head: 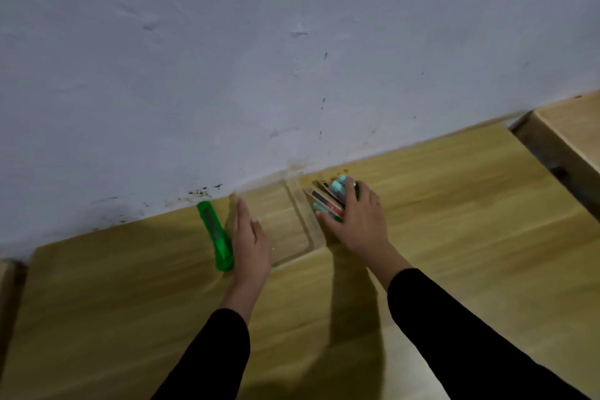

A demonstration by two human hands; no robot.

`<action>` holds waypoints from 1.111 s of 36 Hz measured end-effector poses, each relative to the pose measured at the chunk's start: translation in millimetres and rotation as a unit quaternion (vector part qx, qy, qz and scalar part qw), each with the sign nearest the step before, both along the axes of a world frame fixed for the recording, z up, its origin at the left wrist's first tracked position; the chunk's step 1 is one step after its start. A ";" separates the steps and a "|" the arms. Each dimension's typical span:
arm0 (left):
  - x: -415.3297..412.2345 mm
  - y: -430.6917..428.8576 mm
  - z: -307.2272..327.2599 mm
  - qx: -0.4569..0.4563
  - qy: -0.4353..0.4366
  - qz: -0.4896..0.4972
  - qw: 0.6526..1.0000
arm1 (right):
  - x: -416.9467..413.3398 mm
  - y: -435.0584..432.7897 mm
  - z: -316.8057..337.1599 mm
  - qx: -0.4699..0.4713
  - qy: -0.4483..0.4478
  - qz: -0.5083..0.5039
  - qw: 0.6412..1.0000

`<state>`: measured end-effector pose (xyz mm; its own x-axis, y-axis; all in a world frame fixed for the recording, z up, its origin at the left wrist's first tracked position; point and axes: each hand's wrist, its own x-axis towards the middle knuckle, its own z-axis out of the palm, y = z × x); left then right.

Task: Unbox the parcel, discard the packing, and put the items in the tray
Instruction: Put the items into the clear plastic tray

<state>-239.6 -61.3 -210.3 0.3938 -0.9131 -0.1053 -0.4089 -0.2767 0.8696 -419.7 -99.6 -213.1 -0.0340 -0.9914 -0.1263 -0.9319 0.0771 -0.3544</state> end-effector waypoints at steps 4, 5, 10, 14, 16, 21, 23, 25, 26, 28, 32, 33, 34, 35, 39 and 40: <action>-4.3 1.6 7.7 -0.013 0.078 -0.008 0.997 | 7.5 -6.8 -4.3 0.003 -0.008 0.010 1.000; -5.4 2.4 11.1 -0.014 0.094 -0.010 0.995 | 8.5 -7.7 -5.3 0.000 -0.006 0.011 1.000; -2.2 0.1 8.6 -0.012 0.144 0.000 0.989 | 11.9 -14.2 -8.0 -0.012 -0.014 -0.003 1.000; 3.3 -4.3 3.4 -0.007 0.160 0.006 0.987 | 15.5 -19.0 -6.8 -0.005 -0.050 -0.023 0.998; 6.6 -5.9 1.3 -0.004 0.152 0.005 0.988 | 16.6 -20.1 -7.0 0.000 -0.072 -0.030 0.997; 9.2 -6.5 -0.3 -0.009 0.146 0.001 0.989 | 17.3 -18.9 -6.6 -0.002 -0.115 -0.044 0.992; 7.9 -6.5 1.3 -0.013 0.159 -0.003 0.987 | 16.8 -17.4 -4.3 0.000 -0.126 -0.050 0.991; 5.3 -6.6 4.3 -0.017 0.172 -0.011 0.985 | 15.3 -14.7 -1.1 0.001 -0.138 -0.060 0.989; 4.2 -6.4 5.8 -0.018 0.180 -0.010 0.984 | 14.2 -13.1 0.6 0.000 -0.145 -0.069 0.987; 3.0 -5.7 8.1 -0.017 0.189 -0.009 0.982 | 12.1 -9.2 5.9 -0.007 -0.153 -0.086 0.984; 1.9 -6.1 8.1 -0.021 0.201 0.005 0.979 | 16.7 -1.2 22.7 -0.032 -0.191 -0.089 0.977; 2.2 -7.0 6.0 -0.023 0.200 0.008 0.979 | 21.2 1.2 27.0 -0.032 -0.199 -0.079 0.976; 2.8 -7.6 3.5 -0.027 0.198 0.015 0.980 | 27.0 3.5 31.0 -0.031 -0.200 -0.064 0.977; 3.1 -7.7 2.4 -0.031 0.195 0.024 0.980 | 34.0 5.8 34.7 -0.030 -0.193 -0.042 0.980; 3.3 -8.0 -4.9 -0.032 0.184 0.024 0.982 | 60.8 10.0 43.4 -0.023 -0.099 0.062 0.993; 2.3 -9.3 -7.0 -0.034 0.197 0.024 0.979 | 64.8 9.8 45.3 -0.025 -0.068 0.080 0.994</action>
